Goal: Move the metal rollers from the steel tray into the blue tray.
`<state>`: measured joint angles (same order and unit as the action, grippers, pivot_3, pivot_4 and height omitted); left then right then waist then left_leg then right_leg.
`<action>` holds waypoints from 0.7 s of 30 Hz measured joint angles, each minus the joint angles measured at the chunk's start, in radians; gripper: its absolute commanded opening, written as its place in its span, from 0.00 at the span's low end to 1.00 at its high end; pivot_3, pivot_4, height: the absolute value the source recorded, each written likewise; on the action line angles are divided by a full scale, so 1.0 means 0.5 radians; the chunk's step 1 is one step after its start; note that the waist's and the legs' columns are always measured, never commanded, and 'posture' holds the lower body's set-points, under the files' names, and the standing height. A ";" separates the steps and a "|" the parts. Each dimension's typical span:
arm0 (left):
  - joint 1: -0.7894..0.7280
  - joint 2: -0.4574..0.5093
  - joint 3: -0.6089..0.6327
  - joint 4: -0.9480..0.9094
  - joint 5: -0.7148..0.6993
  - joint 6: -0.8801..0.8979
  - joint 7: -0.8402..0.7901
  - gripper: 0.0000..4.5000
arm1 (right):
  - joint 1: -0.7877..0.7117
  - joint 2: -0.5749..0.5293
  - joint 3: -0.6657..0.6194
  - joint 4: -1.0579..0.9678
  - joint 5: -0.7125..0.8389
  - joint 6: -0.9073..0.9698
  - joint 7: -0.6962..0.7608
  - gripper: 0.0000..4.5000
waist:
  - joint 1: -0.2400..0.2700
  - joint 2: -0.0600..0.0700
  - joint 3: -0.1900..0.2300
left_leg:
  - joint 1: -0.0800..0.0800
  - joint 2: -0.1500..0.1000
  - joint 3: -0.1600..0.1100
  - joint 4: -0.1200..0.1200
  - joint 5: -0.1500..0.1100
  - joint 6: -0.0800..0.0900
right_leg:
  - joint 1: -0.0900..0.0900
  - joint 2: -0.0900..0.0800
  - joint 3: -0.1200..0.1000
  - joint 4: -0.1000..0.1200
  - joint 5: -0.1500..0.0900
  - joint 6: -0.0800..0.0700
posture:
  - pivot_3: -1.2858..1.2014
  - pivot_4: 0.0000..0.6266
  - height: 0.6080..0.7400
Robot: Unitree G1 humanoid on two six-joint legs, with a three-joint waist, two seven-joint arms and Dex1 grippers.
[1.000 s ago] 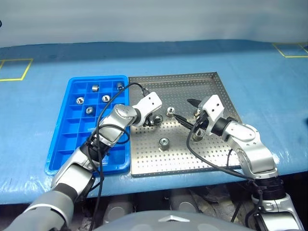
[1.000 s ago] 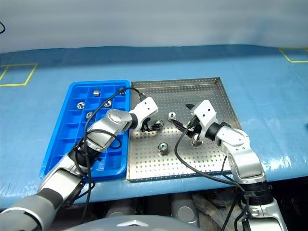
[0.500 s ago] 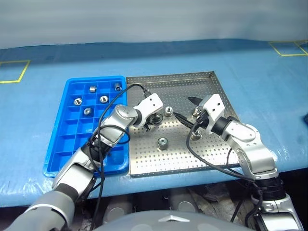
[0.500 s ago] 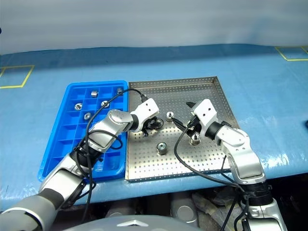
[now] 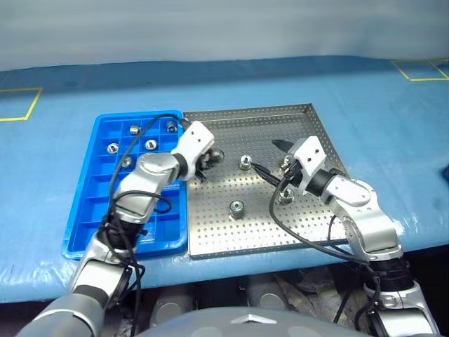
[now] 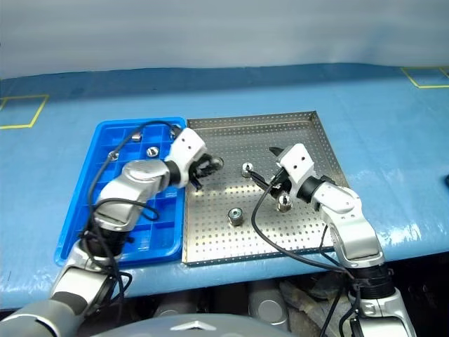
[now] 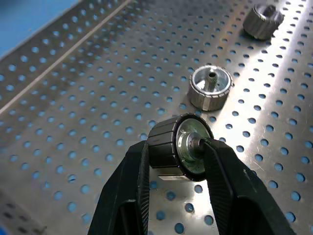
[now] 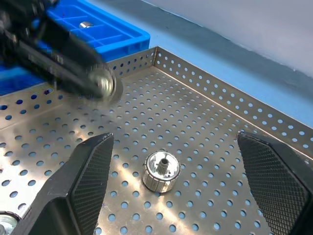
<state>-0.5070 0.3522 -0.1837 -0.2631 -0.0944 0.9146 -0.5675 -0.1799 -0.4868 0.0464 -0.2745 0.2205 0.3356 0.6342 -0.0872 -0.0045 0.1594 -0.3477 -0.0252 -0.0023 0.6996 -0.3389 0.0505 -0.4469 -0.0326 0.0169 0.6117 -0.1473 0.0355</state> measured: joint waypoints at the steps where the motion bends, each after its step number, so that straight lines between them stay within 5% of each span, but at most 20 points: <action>1: 0.027 0.043 0.095 -0.104 -0.013 0.034 0.013 0.29 | 0.000 0.003 0.010 -0.002 0.003 0.000 0.007 0.94 | -0.003 0.000 0.000 | 0.000 0.000 0.000 0.000 0.000 0.000 | 0.000 0.000 0.000 0.000 0.000 0.000 | 0.45 0.24 1.00; 11: 0.629 0.552 0.875 -0.956 -0.112 0.576 0.066 0.29 | -0.106 0.016 0.154 0.005 0.105 0.000 0.274 0.94 | 0.058 -0.003 0.001 | 0.001 -0.002 -0.004 -0.001 0.001 -0.002 | 0.003 -0.001 -0.006 0.000 -0.001 -0.001 | 0.51 0.24 1.00; 21: 1.068 0.476 1.247 -1.373 -0.087 0.968 0.226 0.29 | -0.252 0.033 0.294 0.099 0.247 0.009 0.644 0.94 | 0.177 -0.005 0.000 | 0.001 -0.003 -0.012 -0.001 0.003 -0.006 | 0.006 -0.003 -0.015 -0.001 -0.003 -0.004 | 0.56 0.24 1.00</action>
<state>0.0271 0.5902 0.4396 -0.9497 -0.1379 1.3987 -0.4544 -0.3061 -0.4703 0.1936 -0.2251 0.3441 0.3401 0.9560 0.0016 -0.0072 0.1595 -0.3472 -0.0267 -0.0082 0.6991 -0.3376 0.0477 -0.4437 -0.0340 0.0095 0.6111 -0.1486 0.0333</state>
